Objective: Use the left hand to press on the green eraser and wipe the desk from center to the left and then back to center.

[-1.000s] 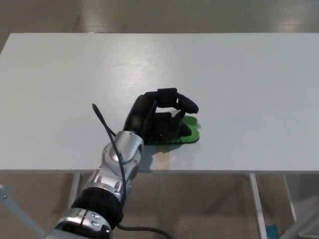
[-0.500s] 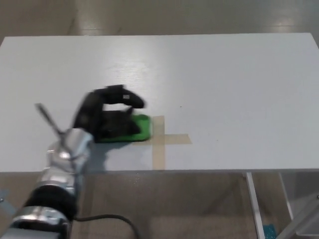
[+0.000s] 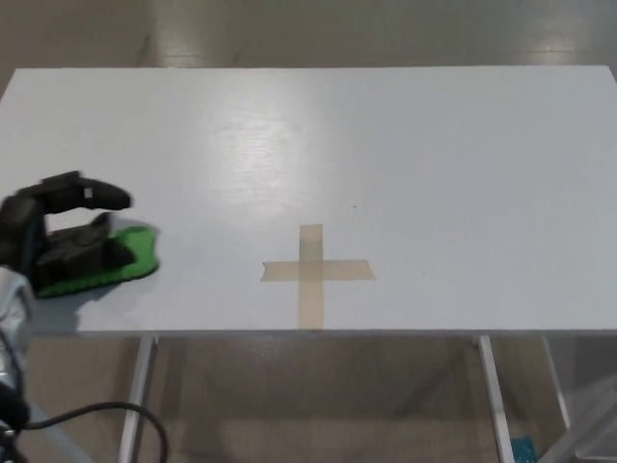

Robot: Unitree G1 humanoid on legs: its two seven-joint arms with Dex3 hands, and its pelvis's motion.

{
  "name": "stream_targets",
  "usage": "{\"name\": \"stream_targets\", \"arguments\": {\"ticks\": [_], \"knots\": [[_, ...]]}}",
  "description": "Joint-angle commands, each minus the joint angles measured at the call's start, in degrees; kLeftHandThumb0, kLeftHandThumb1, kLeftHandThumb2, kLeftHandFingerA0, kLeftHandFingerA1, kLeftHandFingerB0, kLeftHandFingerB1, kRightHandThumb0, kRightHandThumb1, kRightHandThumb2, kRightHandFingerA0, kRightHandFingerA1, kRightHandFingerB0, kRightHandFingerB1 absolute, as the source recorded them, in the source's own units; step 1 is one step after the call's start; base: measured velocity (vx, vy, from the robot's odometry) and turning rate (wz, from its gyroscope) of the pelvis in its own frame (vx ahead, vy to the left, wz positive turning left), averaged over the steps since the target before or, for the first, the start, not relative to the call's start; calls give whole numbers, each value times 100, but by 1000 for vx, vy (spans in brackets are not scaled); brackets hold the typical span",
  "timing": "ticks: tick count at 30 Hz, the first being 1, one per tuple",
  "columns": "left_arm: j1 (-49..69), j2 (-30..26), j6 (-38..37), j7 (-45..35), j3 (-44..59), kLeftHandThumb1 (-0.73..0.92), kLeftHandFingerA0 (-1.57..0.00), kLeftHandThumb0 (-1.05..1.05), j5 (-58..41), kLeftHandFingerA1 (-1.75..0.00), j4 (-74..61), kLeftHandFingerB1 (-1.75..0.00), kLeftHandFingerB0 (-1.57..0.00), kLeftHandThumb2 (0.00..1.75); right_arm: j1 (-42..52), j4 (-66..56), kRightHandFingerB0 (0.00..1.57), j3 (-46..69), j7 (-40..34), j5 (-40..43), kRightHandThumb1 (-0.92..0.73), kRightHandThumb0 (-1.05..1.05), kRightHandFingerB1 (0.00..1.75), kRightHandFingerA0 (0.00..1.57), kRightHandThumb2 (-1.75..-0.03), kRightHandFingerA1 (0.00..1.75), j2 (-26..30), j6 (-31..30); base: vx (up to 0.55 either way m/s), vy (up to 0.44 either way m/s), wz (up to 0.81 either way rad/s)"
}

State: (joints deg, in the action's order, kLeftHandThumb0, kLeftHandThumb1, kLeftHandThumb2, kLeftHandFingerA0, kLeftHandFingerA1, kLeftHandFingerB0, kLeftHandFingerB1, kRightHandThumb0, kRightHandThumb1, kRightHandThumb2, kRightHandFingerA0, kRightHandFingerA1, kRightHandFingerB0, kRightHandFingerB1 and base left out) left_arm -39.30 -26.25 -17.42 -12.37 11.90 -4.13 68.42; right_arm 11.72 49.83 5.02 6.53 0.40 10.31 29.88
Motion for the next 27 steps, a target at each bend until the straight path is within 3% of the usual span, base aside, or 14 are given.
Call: {"name": "stream_targets", "arguments": {"ticks": [1, 2, 9, 16, 27], "knots": [[305, -260, 307, -270, 166, 81, -110, -10, -94, -87, 377, -97, -90, 70, 43, 126, 61, -11, -43, -73, -75, -39, 41, 71, -63, 55, 15, 73, 0, 0, 0], [335, -314, 301, -269, 183, 77, -114, -15, -82, -86, 421, -96, -96, 73, 60, 103, 61, 30, 2, 12, -75, -39, 41, 72, -63, 55, -20, 37, 0, 0, 0], [338, -301, 278, -178, 116, 77, -115, -15, -11, -86, 478, -94, -97, 72, 49, 113, 61, 42, 84, 49, -75, -38, 41, 72, -63, 55, -14, -37, 0, 0, 0], [361, -87, 15, -325, -126, 86, -100, -8, 97, -88, 243, -91, -85, 64, 50, 129, 62, 87, 83, 98, -74, -38, 42, 72, -62, 56, -55, -49, 0, 0, 0], [175, 824, -151, -1, -981, 77, -104, -13, 486, -93, -179, -106, -89, 78, 72, 52, 62, 33, 45, -12, -74, -37, 42, 72, -62, 57, -30, -40, 0, 0, 1]]}}
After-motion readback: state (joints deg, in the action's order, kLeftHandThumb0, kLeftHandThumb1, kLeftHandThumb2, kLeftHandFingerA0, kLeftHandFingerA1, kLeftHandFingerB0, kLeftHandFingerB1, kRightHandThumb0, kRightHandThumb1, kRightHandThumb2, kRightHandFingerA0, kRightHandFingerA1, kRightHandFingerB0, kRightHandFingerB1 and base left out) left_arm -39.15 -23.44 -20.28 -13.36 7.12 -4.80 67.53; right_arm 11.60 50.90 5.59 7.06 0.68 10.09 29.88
